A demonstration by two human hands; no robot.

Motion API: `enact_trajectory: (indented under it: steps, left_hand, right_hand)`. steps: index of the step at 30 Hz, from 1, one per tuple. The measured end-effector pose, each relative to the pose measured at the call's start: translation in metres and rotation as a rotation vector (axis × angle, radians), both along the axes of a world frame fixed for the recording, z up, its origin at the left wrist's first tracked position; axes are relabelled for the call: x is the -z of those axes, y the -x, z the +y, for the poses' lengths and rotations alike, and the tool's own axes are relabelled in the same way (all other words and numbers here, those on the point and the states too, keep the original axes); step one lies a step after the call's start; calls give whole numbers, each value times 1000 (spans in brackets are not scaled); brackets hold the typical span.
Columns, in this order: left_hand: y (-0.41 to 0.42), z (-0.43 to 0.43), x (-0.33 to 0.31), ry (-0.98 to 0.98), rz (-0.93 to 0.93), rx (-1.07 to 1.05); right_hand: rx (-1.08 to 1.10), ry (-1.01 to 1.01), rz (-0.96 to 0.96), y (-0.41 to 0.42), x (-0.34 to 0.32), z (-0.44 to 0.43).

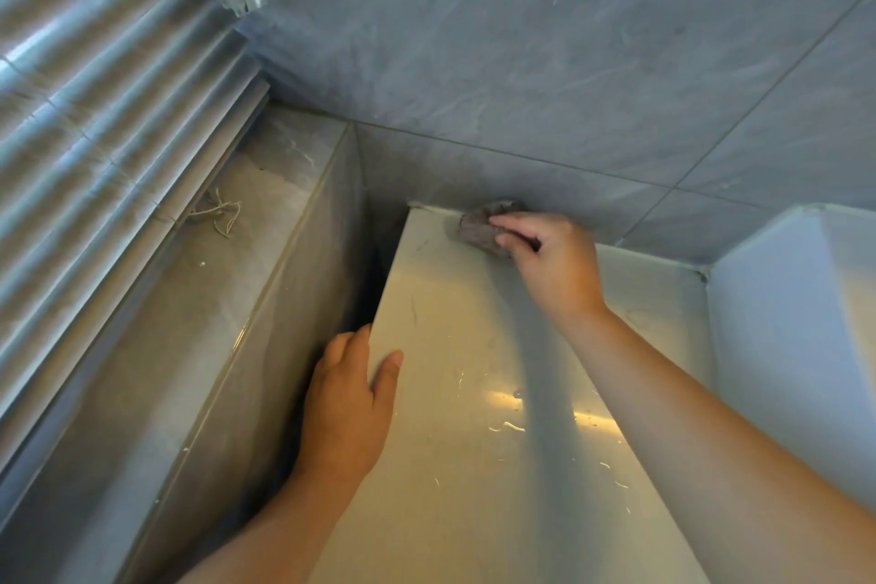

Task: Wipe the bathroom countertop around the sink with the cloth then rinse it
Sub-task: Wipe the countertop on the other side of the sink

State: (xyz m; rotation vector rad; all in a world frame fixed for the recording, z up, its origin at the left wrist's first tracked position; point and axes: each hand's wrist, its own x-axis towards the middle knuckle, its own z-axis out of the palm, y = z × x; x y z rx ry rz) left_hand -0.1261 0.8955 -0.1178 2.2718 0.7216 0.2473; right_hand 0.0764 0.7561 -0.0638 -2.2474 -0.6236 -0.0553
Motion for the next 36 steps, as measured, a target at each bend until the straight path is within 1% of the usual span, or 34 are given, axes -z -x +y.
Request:
enact_trajectory:
  steps: [2, 6, 13, 22, 24, 27, 28, 32, 36]
  left_hand:
    - [0, 0, 1, -4, -6, 3]
    - [0, 0, 0, -12, -17, 5]
    - [-1, 1, 1, -30, -12, 4]
    - [-1, 1, 1, -33, -23, 11]
    - [0, 0, 1, -37, -20, 9]
    - [0, 0, 0, -36, -13, 7]
    - [0, 0, 1, -41, -11, 6]
    - [-1, 0, 0, -43, -11, -1]
    - [0, 0, 0, -42, -1, -2]
  right_hand:
    - [-12, 54, 13, -7, 11, 7]
    - [28, 28, -25, 5, 26, 9]
    - [-77, 15, -29, 40, 30, 1]
    - [-101, 0, -21, 64, 29, -2]
    - [-136, 10, 36, 68, 23, -3]
    - [-161, -9, 274, 57, 5, 3]
    - [-148, -34, 289, 50, -1, 7]
    - [-107, -64, 105, 15, -12, 39]
    - [-154, 71, 30, 0, 7, 66]
